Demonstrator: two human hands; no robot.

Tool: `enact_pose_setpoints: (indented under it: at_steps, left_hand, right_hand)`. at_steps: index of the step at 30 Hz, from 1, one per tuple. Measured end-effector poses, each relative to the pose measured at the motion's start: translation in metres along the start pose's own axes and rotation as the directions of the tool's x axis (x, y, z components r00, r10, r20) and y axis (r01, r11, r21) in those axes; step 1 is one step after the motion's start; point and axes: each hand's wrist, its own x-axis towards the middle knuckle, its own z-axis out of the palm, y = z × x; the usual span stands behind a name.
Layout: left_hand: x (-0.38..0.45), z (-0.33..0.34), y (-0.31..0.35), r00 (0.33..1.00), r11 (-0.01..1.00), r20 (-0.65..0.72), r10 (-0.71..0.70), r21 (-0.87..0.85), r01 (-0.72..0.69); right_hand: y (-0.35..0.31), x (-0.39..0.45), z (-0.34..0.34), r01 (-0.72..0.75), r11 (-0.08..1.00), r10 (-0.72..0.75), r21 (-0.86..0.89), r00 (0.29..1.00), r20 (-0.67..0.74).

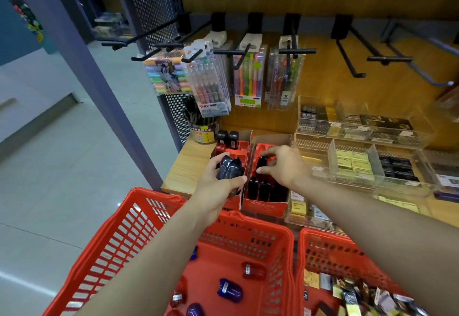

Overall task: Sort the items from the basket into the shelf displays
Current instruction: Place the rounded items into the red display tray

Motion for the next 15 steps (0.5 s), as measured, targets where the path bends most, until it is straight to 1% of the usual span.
enact_pose_setpoints:
  at_steps: [2,6,9,13,14,15]
  left_hand:
    - [0.001,0.001,-0.001,1.0,1.0,-0.003,0.005,-0.003,-0.005]
    - [0.004,0.001,-0.002,1.0,1.0,-0.002,0.007,-0.014,-0.007]
    - [0.006,0.001,-0.004,1.0,1.0,-0.004,0.011,-0.01,-0.011]
    - [0.005,0.005,-0.005,0.999,0.999,0.0,0.046,0.02,-0.046]
    - [0.004,0.007,-0.005,0.998,0.998,0.007,0.059,0.022,-0.059]
    - [0.004,0.009,-0.004,0.997,0.997,0.017,0.072,0.024,-0.072]
  right_hand:
    - [0.0,0.001,0.006,0.013,1.0,-0.013,-0.026,1.0,0.001]
    - [0.003,0.001,0.012,0.026,0.999,-0.024,-0.026,0.998,0.056]
    - [0.004,0.003,0.011,0.028,0.998,-0.022,-0.06,0.996,0.092]
    - [-0.006,-0.001,0.003,0.084,0.987,-0.054,-0.14,0.978,0.202]
    - [-0.008,-0.005,-0.003,0.095,0.989,-0.072,-0.116,0.98,0.184]
    - [-0.01,-0.01,-0.009,0.102,0.993,-0.095,-0.05,0.987,0.132]
